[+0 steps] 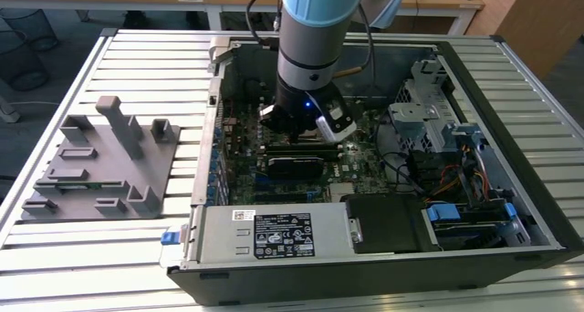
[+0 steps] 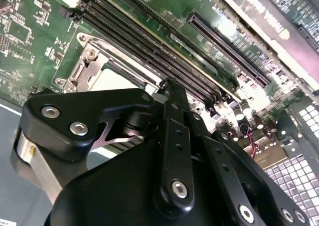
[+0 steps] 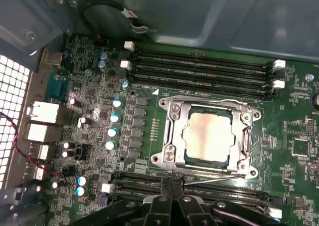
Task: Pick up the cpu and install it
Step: 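Install the second cpu locking lever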
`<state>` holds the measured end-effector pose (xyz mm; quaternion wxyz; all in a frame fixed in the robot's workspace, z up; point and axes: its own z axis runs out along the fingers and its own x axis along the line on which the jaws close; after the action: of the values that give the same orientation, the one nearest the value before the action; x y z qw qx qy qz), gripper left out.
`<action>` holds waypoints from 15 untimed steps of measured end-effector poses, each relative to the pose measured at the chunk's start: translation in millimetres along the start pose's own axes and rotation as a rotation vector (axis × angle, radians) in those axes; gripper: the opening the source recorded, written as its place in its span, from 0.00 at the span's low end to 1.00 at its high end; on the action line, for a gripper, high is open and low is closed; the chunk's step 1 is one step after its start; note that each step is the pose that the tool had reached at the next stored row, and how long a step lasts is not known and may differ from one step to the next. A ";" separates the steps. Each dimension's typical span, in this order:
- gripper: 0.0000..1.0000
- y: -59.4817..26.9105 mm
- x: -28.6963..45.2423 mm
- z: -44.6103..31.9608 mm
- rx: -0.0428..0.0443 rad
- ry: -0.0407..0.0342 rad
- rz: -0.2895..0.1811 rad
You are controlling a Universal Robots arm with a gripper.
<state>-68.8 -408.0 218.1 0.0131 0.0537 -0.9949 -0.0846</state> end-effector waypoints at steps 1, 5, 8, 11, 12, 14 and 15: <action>0.11 -0.5 0.0 0.5 0.0000 0.0000 0.000; 0.11 -2.3 0.3 3.0 0.0000 0.0000 0.000; 0.11 -2.9 0.3 5.9 -0.0001 0.0002 0.000; 0.11 -3.3 0.7 9.0 -0.0003 0.0007 0.000; 0.11 -3.5 1.0 9.8 -0.0003 0.0008 0.000; 0.11 -3.6 2.0 11.2 -0.0004 0.0009 0.000; 0.11 -3.7 2.7 11.9 -0.0004 0.0009 0.000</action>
<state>-71.6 -409.9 205.9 0.0136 0.0537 -0.9949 -0.0847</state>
